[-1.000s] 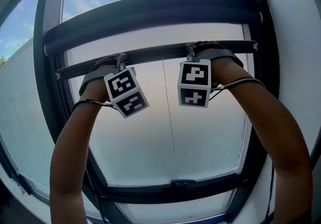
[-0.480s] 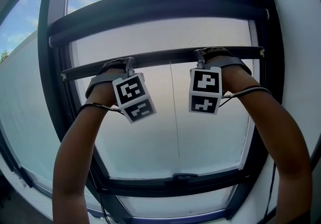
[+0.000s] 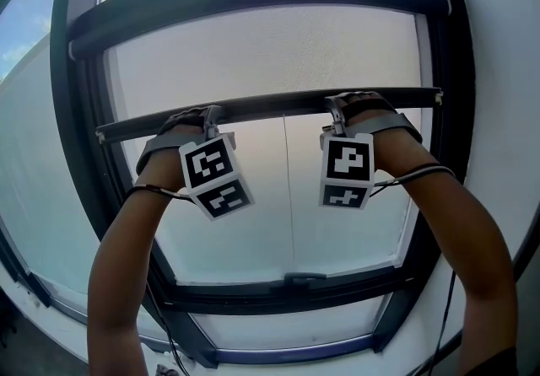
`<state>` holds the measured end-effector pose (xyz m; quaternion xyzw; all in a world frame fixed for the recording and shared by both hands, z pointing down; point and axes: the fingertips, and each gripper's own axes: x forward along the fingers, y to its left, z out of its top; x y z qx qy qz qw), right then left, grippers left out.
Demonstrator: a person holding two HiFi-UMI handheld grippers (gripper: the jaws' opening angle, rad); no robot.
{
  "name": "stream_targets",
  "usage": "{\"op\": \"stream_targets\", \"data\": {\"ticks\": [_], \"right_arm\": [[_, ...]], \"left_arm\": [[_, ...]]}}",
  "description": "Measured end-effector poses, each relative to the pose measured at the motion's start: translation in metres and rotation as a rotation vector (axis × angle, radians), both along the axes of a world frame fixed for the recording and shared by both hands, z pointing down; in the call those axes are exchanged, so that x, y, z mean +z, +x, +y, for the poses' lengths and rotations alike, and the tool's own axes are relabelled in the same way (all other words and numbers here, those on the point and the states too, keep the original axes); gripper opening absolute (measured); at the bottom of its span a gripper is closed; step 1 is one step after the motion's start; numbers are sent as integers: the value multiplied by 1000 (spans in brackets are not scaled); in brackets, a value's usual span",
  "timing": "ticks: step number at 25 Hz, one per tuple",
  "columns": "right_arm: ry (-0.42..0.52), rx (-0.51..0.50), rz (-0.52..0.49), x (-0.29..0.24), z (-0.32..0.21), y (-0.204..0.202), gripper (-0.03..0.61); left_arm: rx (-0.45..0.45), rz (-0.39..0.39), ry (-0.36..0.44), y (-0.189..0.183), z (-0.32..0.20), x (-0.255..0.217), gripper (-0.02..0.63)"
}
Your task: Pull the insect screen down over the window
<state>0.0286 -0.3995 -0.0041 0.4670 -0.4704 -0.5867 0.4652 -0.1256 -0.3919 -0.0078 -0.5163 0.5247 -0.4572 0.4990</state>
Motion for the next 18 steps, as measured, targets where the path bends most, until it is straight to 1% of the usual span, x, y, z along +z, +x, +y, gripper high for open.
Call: {"op": "stream_targets", "data": {"ticks": [3, 6, 13, 16, 18], "right_arm": [[-7, -5, -32, 9, 1, 1, 173], [-12, -4, -45, 18, 1, -1, 173], [-91, 11, -17, 62, 2, 3, 173], [-128, -2, -26, 78, 5, 3, 173], [-148, -3, -29, 83, 9, 3, 173]], "left_arm": [[19, 0, 5, 2, 0, 9, 133], [28, -10, -10, 0, 1, 20, 133], [51, -24, -115, 3, 3, 64, 115], [71, -24, -173, 5, 8, 81, 115], [69, -28, -195, 4, 12, 85, 115]]}}
